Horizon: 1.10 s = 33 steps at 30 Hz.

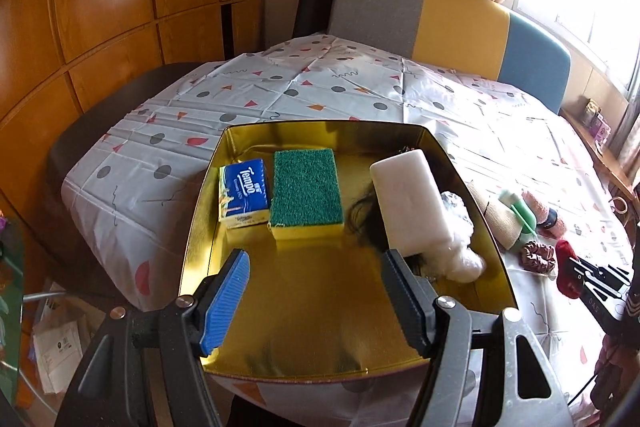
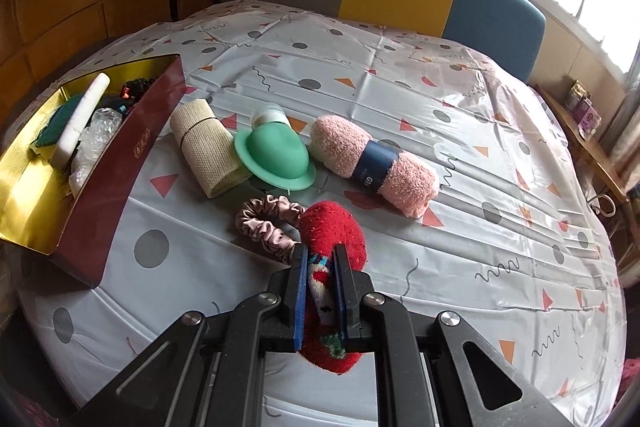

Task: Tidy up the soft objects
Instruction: 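Carry the red stocking over the gold tray with the right tool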

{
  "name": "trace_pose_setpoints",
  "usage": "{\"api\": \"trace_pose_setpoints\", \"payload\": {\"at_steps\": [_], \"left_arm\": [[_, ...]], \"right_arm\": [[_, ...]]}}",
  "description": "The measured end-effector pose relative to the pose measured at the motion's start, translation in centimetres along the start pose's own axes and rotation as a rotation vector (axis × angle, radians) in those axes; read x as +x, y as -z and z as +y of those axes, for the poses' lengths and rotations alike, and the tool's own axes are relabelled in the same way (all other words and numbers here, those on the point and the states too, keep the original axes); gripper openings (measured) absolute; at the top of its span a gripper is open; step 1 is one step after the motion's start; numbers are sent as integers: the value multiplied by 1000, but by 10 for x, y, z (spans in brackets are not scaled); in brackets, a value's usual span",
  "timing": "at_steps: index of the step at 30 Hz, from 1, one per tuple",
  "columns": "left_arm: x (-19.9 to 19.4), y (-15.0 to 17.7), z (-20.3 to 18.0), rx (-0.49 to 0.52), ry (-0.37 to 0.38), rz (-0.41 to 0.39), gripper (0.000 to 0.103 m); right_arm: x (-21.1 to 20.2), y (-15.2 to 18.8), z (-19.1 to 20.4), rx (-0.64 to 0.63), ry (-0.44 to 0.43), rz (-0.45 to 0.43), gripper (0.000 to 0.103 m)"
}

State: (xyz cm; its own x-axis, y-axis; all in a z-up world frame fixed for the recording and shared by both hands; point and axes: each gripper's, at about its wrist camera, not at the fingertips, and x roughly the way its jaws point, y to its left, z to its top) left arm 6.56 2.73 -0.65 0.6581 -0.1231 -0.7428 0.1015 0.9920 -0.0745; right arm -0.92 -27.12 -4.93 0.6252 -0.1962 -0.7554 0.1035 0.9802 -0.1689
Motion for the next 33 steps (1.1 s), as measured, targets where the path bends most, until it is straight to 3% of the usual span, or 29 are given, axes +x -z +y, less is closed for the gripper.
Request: {"api": "trace_pose_setpoints", "payload": {"at_steps": [8, 20, 33], "left_arm": [[-12, 1, 13, -37, -7, -26, 69], [-32, 0, 48, -116, -54, -73, 69], [-36, 6, 88, -200, -110, -79, 69]], "right_arm": [[-30, -24, 49, -99, -25, -83, 12], [-76, -70, 168, -286, -141, -239, 12], [-87, -81, 238, -393, -212, -274, 12]]}}
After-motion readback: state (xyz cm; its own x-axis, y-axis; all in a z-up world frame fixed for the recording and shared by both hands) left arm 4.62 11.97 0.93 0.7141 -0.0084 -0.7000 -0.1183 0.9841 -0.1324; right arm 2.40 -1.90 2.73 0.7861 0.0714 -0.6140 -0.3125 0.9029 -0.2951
